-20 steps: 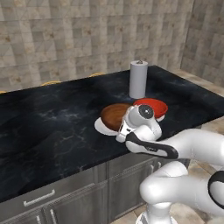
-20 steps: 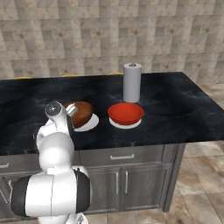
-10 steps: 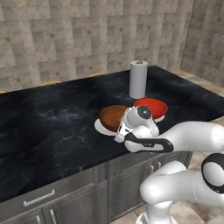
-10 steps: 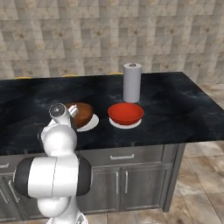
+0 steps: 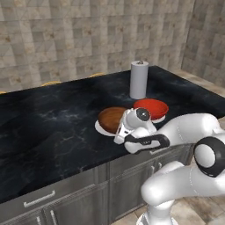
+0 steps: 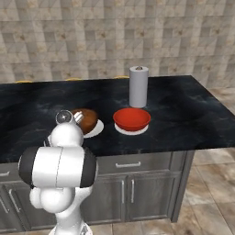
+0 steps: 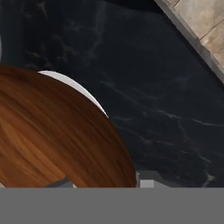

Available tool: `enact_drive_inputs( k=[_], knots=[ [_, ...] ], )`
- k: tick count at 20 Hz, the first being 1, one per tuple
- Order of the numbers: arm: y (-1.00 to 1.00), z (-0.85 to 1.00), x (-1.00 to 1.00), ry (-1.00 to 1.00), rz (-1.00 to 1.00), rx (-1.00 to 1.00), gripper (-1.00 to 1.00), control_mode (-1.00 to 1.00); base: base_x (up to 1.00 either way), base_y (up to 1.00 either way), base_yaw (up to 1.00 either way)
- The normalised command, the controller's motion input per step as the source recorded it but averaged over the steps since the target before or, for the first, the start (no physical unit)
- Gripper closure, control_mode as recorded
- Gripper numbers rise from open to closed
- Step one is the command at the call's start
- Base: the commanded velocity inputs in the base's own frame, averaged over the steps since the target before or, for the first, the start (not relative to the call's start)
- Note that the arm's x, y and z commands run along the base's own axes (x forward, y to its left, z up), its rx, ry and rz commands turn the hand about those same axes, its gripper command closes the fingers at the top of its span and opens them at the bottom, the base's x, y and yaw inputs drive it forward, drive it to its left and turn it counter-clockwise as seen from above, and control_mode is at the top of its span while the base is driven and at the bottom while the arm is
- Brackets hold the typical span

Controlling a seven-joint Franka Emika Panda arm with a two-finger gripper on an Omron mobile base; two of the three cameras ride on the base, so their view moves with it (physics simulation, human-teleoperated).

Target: Move the bowls from the cabinet to the plates on the dining table.

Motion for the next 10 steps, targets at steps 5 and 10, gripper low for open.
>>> enact_drive_inputs(
  k=[5,10],
  knots=[
    [0.0,0.0,0.31,-0.01,0.04,-0.02,1.0,-1.0,0.0,0.0,0.0],
    [0.0,0.0,0.29,-0.01,0.04,-0.02,1.0,-1.0,0.0,0.0,0.0]
  ],
)
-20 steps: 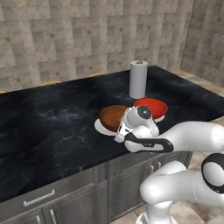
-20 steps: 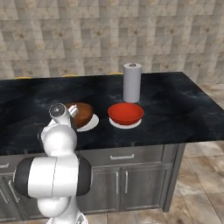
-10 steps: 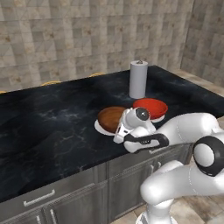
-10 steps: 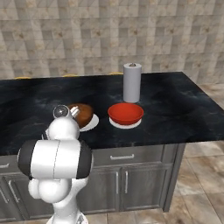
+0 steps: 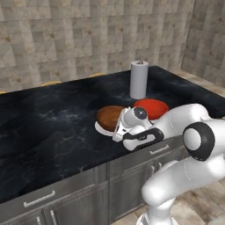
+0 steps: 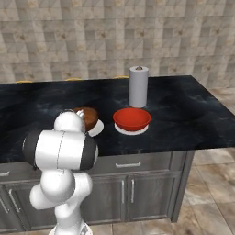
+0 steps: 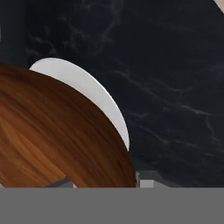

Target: Move the bowls from the cabinet to the plates on the dining table.

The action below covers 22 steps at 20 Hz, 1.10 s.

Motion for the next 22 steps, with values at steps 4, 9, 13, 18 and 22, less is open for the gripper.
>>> enact_drive_inputs(
  k=[4,9,13,18,22],
  knots=[
    [0.0,-0.03,0.1,0.0,0.07,-0.01,1.0,-1.0,0.0,0.0,0.0],
    [0.0,-0.11,0.0,0.0,0.11,-0.02,1.0,-1.0,0.0,0.0,0.0],
    [-0.08,-0.03,0.08,-0.01,0.09,-0.01,1.0,-1.0,0.0,0.0,0.0],
    [-0.2,0.0,0.29,-0.02,0.05,0.0,1.0,-1.0,0.0,0.0,0.0],
    [-0.28,0.0,0.42,-0.04,0.02,0.0,1.0,-1.0,0.0,0.0,0.0]
  ],
)
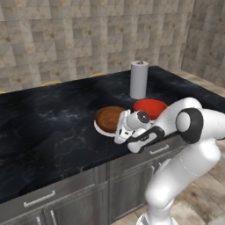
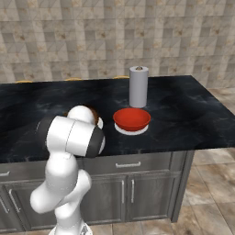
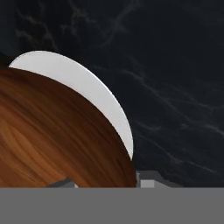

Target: Move the bowls from the cabinet to the plates on the dining table.

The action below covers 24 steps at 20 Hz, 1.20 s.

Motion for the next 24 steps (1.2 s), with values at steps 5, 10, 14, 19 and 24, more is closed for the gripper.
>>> enact_drive_inputs(
  k=[5,10,14,19,24],
  knots=[
    [-0.26,0.0,0.39,-0.02,0.02,0.0,1.0,-1.0,0.0,0.0,0.0],
    [-0.06,-0.01,0.21,0.0,0.05,0.0,1.0,-1.0,0.0,0.0,0.0],
    [0.19,-0.02,0.03,0.0,0.06,-0.02,-1.0,-1.0,0.0,0.0,0.0],
    [-0.02,0.0,0.01,-0.01,0.09,-0.01,-1.0,-1.0,0.0,0.0,0.0],
    [-0.44,0.16,-0.19,-0.08,0.17,0.0,-1.0,-1.0,0.0,0.0,0.0]
  ],
)
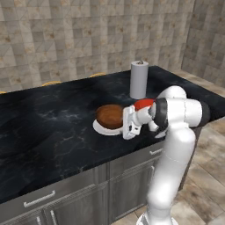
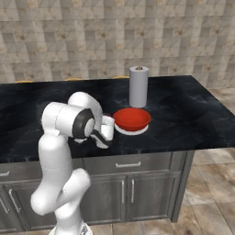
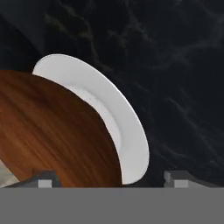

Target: Move the bowls from the cabinet to the plates on the dining table.

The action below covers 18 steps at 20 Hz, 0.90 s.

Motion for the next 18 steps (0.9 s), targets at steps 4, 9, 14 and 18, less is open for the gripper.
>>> enact_drive_inputs(
  k=[4,9,14,18],
  knots=[
    [-0.51,0.42,-0.36,-0.12,0.21,0.0,-1.0,-1.0,0.0,0.0,0.0],
    [-0.39,0.58,-0.32,-0.11,0.22,0.0,-1.0,-1.0,0.0,0.0,0.0],
    [-0.27,0.66,-0.33,-0.08,0.21,0.01,-1.0,-1.0,0.0,0.0,0.0],
    [-0.14,0.48,-0.4,-0.05,0.19,0.02,-1.0,-1.0,0.0,0.0,0.0]
  ],
)
